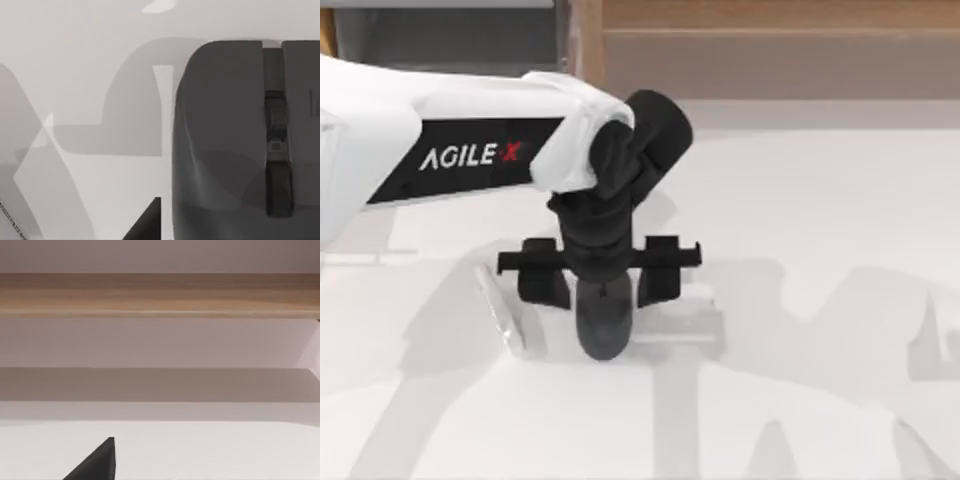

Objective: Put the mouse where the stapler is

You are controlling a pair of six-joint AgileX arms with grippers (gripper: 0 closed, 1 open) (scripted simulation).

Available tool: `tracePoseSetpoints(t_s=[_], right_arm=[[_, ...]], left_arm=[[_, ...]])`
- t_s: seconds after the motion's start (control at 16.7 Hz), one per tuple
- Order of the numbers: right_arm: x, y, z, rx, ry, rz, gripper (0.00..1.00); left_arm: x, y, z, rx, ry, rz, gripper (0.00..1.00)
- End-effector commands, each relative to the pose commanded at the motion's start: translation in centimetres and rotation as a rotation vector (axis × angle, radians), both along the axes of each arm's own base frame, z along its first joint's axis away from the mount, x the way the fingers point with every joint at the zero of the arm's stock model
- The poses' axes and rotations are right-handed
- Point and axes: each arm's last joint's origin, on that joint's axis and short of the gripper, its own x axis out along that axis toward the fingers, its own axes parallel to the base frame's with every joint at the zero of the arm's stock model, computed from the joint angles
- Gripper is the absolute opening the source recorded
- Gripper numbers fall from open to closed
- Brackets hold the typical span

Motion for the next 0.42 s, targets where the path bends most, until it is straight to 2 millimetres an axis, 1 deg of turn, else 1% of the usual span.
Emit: tracePoseSetpoints(t_s=[0.06,0.12,0.42], right_arm=[[0.0,0.0,0.0,0.0,0.0,0.0,1.0],[0.0,0.0,0.0,0.0,0.0,0.0,1.0],[0.0,0.0,0.0,0.0,0.0,0.0,1.0]], left_arm=[[0.0,0.0,0.0,0.0,0.0,0.0,0.98],[0.0,0.0,0.0,0.0,0.0,0.0,1.0],[0.0,0.0,0.0,0.0,0.0,0.0,1.0]])
